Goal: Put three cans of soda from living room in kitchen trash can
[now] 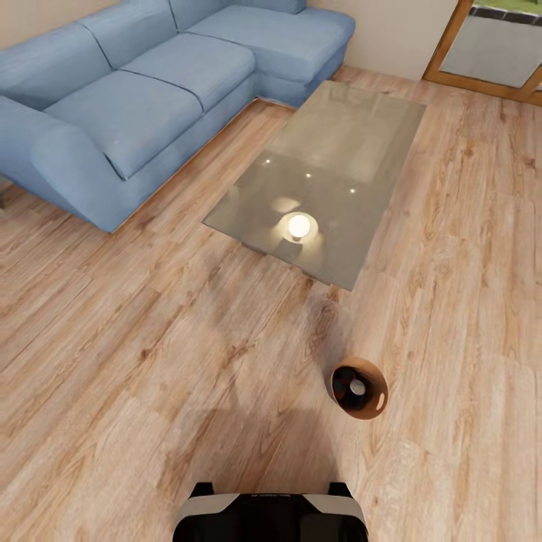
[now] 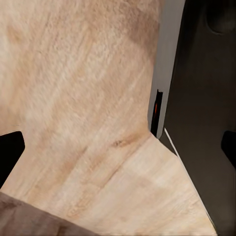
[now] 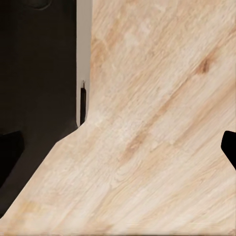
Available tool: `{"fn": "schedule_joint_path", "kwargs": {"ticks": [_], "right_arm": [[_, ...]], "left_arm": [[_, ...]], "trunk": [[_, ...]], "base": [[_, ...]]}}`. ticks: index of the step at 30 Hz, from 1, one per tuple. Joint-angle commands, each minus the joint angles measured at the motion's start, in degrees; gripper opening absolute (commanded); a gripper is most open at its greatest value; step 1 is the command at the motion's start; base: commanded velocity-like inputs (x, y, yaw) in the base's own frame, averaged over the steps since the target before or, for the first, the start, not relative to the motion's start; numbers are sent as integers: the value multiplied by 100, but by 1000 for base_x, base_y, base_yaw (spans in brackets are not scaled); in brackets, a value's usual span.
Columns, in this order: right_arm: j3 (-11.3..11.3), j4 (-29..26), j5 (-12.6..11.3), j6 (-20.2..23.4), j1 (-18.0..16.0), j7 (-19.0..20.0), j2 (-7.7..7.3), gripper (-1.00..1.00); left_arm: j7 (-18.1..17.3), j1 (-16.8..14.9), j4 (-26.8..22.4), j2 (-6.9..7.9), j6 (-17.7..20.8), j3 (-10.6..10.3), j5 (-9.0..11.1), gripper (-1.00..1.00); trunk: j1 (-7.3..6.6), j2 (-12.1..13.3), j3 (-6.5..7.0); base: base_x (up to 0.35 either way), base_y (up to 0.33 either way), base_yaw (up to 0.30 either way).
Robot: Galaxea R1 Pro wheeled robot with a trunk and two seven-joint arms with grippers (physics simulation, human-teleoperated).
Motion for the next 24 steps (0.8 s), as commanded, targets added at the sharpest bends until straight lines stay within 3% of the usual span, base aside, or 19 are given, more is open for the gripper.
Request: {"fn": "schedule_joint_path", "kwargs": {"ticks": [1, 10, 24], "right_arm": [[-1, 4, -3, 7, 0, 24, 0, 100], [-46, 13, -29, 61, -5, 534, -6, 100], [-71, 12, -32, 54, -6, 631, 86, 100]], "left_arm": [[0, 0, 2, 0, 16, 0, -1, 100], [-1, 0, -1, -1, 379, -1, 2, 100], [0, 0, 5, -101, 445, -8, -4, 100]], "trunk": [[-22, 42, 19], [-220, 403, 180], [-528, 964, 432]], "base": [[0, 0, 0], [0, 0, 0], [0, 0, 0]]}}
